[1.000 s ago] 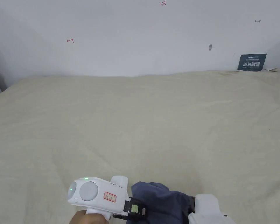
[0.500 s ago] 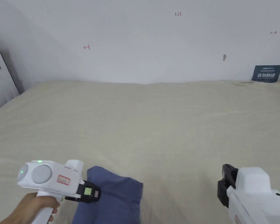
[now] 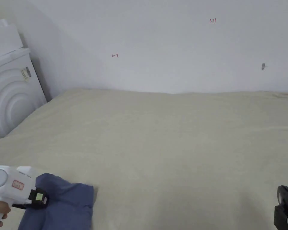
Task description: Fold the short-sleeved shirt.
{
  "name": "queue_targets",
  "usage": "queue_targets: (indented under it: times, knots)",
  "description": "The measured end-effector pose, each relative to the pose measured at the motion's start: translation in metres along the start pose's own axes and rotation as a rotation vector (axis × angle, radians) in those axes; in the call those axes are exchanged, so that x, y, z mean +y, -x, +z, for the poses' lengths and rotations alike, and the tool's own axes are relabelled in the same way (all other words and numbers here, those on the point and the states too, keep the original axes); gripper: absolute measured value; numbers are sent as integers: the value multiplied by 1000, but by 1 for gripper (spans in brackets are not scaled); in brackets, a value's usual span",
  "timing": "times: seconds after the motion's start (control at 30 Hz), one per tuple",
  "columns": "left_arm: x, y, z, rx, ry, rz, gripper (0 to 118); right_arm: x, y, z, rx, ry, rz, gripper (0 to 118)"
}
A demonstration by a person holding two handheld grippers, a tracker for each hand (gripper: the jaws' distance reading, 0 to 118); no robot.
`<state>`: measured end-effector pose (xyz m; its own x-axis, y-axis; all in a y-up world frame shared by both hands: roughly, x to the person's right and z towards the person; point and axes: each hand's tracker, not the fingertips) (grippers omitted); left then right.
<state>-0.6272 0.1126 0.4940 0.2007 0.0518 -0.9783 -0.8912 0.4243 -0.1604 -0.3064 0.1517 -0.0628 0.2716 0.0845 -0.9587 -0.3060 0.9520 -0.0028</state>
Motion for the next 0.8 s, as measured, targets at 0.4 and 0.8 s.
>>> queue_targets:
  times: [0.4, 0.8]
  knots:
    - [-14, 46, -28, 20, 14, 135, 29, -7, 12, -9, 9, 36, 7, 0]
    - [-4, 27, 15, 111, -203, 120, 118, 5, 1, 6, 8, -6, 0, 0]
